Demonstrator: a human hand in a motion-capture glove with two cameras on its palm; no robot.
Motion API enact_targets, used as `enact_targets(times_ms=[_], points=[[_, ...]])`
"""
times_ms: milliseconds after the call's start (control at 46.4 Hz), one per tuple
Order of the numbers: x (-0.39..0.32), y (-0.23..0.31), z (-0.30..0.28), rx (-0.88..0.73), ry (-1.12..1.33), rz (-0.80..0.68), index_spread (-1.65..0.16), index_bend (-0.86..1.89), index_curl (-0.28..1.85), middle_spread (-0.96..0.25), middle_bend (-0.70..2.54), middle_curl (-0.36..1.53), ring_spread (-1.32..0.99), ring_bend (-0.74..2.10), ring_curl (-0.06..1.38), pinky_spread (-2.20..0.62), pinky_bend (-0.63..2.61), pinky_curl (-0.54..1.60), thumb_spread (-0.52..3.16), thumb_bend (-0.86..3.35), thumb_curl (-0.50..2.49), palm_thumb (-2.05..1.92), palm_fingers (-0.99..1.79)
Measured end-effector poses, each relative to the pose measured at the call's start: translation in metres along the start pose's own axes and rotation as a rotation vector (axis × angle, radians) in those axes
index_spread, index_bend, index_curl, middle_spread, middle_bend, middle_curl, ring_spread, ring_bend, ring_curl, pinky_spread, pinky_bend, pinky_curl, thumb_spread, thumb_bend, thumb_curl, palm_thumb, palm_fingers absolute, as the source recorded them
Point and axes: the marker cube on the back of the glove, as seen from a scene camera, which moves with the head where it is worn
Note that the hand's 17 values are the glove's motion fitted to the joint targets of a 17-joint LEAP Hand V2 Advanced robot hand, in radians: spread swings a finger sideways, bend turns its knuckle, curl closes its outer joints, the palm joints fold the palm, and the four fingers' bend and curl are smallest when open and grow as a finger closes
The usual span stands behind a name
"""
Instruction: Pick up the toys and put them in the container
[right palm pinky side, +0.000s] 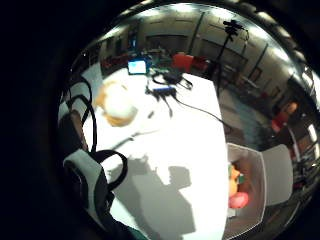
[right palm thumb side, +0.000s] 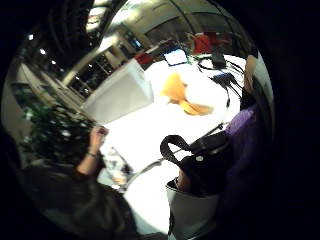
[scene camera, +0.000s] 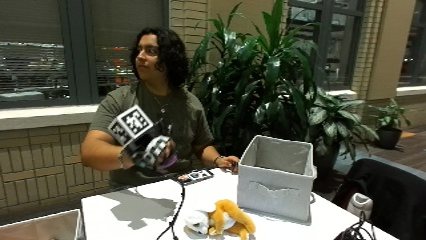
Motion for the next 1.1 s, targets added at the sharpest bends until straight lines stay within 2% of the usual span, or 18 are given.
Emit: enact_targets(times_ms=[194,323,474,625,733,798,970,1099], points=[[-0.146,-0.146,-0.021,0.017,-0.252,-0.127,-0.48,0.69,0.46,-0.35,1.08,0.58,-0.42,1.25,0.54,-0.44,1.05,0.50,1.14,0.19,0.56,0.48,1.22],[-0.207,-0.220,-0.001,-0.024,-0.353,-0.140,-0.47,0.78,0.54,-0.34,1.15,0.64,-0.42,1.32,0.58,-0.46,1.09,0.53,1.08,0.18,0.62,0.47,1.16],[-0.265,-0.265,0.041,-0.041,-0.215,-0.175,-0.46,0.84,0.64,-0.33,1.20,0.69,-0.41,1.36,0.61,-0.47,1.13,0.55,1.03,0.17,0.70,0.46,1.09],[-0.277,-0.272,0.068,-0.119,-0.045,-0.158,-0.43,0.67,0.67,-0.32,1.14,0.71,-0.37,1.39,0.62,-0.45,1.25,0.58,1.12,0.05,0.67,0.24,0.94],[-0.255,-0.265,0.067,-0.195,-0.009,-0.145,-0.39,0.53,0.66,-0.27,0.87,0.62,-0.32,1.18,0.58,-0.41,1.26,0.58,1.08,-0.13,0.52,-0.12,0.40],[-0.240,-0.256,0.058,-0.210,-0.017,-0.154,-0.39,0.50,0.64,-0.24,0.78,0.59,-0.30,1.08,0.54,-0.36,1.24,0.56,1.00,-0.14,0.48,-0.16,0.23],[-0.170,-0.218,0.031,-0.250,-0.015,-0.152,-0.39,0.50,0.57,-0.20,0.69,0.53,-0.27,0.95,0.43,-0.26,1.10,0.45,0.94,-0.12,0.40,-0.16,0.29],[-0.091,-0.183,0.040,-0.251,0.083,-0.096,-0.38,0.52,0.57,-0.19,0.69,0.52,-0.27,0.94,0.41,-0.22,1.02,0.40,1.01,-0.10,0.34,-0.14,0.37]])
